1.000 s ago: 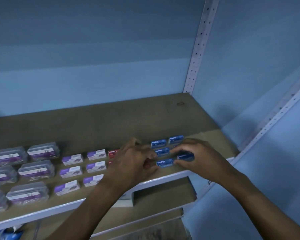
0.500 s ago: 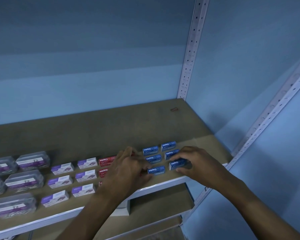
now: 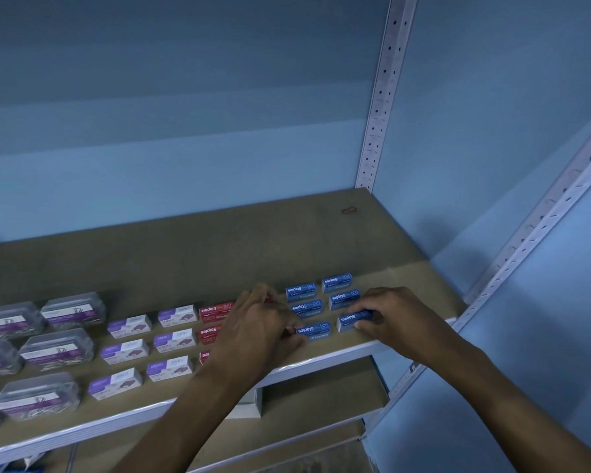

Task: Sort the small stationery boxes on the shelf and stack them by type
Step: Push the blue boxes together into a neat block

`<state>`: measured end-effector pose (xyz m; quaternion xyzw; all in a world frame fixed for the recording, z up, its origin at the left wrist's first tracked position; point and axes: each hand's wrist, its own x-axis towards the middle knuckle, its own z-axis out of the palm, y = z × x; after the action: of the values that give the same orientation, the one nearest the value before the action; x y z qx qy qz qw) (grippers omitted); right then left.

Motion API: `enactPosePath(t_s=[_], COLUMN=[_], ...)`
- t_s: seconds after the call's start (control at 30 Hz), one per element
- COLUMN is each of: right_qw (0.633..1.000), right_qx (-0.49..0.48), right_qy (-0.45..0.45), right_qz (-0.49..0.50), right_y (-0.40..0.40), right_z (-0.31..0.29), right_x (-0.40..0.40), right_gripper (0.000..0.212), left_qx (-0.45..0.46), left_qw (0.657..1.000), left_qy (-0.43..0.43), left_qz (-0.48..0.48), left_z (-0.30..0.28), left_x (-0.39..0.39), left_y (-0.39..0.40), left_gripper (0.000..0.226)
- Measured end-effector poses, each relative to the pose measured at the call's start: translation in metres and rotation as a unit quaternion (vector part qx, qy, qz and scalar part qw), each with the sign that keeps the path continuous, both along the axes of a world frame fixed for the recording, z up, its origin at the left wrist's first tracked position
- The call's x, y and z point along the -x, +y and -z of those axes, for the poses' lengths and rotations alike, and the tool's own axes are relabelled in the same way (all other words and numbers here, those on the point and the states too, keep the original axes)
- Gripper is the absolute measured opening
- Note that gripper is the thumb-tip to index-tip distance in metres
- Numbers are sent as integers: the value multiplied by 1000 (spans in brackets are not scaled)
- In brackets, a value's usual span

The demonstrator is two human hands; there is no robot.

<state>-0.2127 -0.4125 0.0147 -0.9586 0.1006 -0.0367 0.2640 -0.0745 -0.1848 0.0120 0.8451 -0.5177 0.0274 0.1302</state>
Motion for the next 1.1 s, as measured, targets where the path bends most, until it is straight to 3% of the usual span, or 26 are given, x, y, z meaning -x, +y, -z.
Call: enactPosePath(t_s=[0.57, 0.67, 0.77, 0.93, 1.1], right_qw=[1000, 999, 999, 1000, 999], right_qx=[-6, -35, -22, 10, 44], right_qy=[3, -19, -30, -11, 22], right_qz=[-27, 2, 33, 7, -11], right_y=[9, 3, -9, -16, -15], right_z=[-4, -14, -28, -31, -21], right_x=[-1, 0, -6, -24, -35], right_gripper=[30, 34, 29, 26, 26], left_qx=[-3, 37, 86, 23, -40], left_qw=[1000, 998, 993, 996, 996], left_qy=[-15, -55, -61, -73, -69], left_qz=[0, -18, -43, -47, -31], left_z=[-2, -14, -33, -45, -43], left_x=[2, 0, -8, -20, -20], left_y=[-8, -3, -3, -11, -19], left_gripper=[37, 45, 37, 28, 32])
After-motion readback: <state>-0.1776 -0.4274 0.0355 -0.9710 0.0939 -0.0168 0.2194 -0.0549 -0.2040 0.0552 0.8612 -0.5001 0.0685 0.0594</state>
